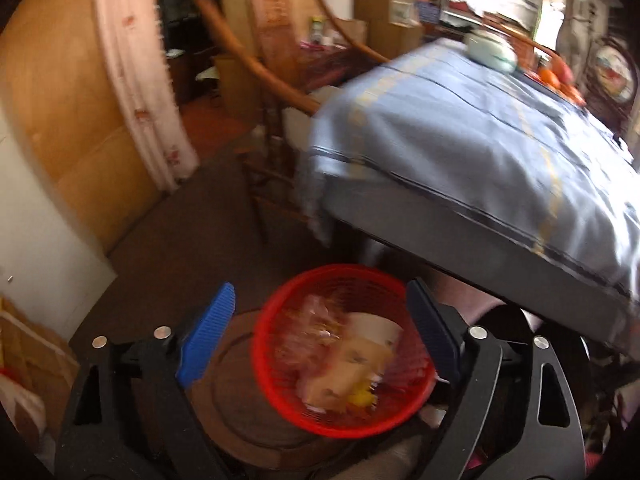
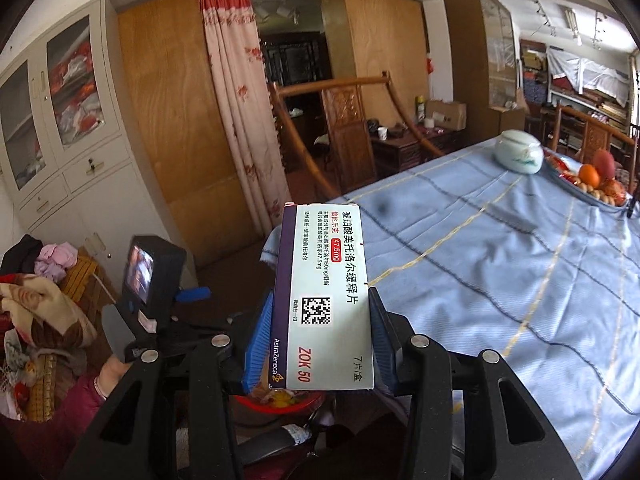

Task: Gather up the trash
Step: 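Open the left gripper over the basket while the right gripper releases the box there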

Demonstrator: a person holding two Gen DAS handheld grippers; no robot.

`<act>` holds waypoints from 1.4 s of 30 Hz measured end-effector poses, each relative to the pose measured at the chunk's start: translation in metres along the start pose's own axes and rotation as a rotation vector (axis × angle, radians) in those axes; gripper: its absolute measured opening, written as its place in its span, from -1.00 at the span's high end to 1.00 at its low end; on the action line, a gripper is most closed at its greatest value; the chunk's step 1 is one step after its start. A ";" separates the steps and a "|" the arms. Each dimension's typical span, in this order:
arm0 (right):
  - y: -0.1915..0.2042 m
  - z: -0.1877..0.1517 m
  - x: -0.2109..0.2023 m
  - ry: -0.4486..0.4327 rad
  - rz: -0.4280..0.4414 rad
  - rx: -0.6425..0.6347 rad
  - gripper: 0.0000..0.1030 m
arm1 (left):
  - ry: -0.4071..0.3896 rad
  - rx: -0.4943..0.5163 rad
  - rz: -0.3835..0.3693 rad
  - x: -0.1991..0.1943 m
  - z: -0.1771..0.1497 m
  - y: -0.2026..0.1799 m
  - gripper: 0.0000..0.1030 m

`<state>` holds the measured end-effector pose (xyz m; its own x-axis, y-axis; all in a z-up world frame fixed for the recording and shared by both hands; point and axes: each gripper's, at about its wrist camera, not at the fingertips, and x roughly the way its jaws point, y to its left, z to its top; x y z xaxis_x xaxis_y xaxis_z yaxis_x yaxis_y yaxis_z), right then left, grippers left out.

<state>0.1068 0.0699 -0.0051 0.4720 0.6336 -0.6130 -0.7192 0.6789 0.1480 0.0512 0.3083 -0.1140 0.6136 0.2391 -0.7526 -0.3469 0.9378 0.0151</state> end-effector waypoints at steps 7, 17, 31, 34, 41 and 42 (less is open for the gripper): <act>0.023 -0.001 0.040 0.072 0.041 -0.050 0.12 | -0.163 -0.078 0.147 -0.038 0.007 0.036 -0.87; 0.066 -0.008 0.100 0.202 0.101 -0.113 0.12 | -0.178 -0.148 0.161 -0.035 0.008 0.065 -0.87; 0.064 -0.021 0.109 0.192 0.048 -0.133 -0.33 | -0.132 -0.177 0.151 -0.027 0.006 0.078 -0.87; 0.055 -0.019 0.090 0.148 0.038 -0.111 -0.33 | -0.144 -0.167 0.152 -0.034 0.010 0.070 -0.87; 0.023 -0.019 0.049 0.037 0.019 -0.066 -0.45 | -0.225 -0.110 0.141 -0.068 0.025 0.028 -0.87; 0.018 -0.020 0.042 0.016 0.010 -0.068 -0.47 | -0.244 -0.100 0.142 -0.075 0.027 0.018 -0.87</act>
<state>0.1031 0.1015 -0.0433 0.4571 0.6337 -0.6241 -0.7570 0.6456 0.1011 0.0184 0.3139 -0.0398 0.7020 0.4309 -0.5671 -0.5020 0.8642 0.0351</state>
